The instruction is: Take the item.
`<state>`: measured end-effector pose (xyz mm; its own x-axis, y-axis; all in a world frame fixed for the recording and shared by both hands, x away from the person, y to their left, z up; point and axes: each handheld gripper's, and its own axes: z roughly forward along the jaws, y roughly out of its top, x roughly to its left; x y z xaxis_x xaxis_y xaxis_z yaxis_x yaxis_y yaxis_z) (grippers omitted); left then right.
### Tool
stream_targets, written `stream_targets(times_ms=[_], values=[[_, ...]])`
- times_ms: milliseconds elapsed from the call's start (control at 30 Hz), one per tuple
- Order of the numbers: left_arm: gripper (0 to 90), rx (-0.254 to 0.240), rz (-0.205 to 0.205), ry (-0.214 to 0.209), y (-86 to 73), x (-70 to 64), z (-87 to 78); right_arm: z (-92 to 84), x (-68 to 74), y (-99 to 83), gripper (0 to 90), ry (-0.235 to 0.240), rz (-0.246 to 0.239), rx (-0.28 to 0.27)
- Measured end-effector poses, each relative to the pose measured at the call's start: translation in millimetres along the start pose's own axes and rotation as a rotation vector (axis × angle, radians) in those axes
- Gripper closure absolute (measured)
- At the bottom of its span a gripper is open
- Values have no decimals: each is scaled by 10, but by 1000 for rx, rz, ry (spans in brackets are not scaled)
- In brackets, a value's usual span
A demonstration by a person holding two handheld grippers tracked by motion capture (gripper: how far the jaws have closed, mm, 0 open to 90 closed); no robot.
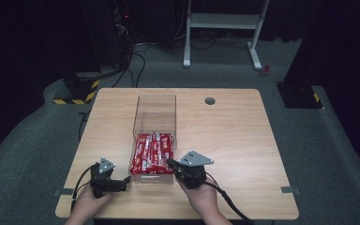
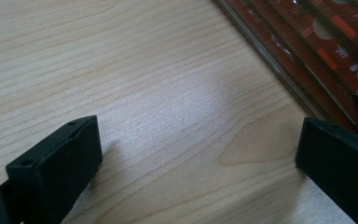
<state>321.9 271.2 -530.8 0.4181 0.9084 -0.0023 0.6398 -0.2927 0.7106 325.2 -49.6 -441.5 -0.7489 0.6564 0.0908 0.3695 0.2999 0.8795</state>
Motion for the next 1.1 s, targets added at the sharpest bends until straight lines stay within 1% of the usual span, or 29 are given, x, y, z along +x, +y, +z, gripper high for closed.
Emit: stream_targets(times_ms=[333, 633, 833, 1100], values=[[6, 1, -1, 0, 0, -1, -1, -33, -3, 24, 900, 1, -2, -15], [6, 0, 0, 0, 0, 0, 0, -102, -14, 59, 900, -3, -4, -37], [6, 0, 0, 0, 0, 0, 0, -142, -30, 67, 900, -11, -6, -44], [6, 1, 1, 0, 0, 0, -1, -215, -93, 54, 900, -33, -3, -51]])
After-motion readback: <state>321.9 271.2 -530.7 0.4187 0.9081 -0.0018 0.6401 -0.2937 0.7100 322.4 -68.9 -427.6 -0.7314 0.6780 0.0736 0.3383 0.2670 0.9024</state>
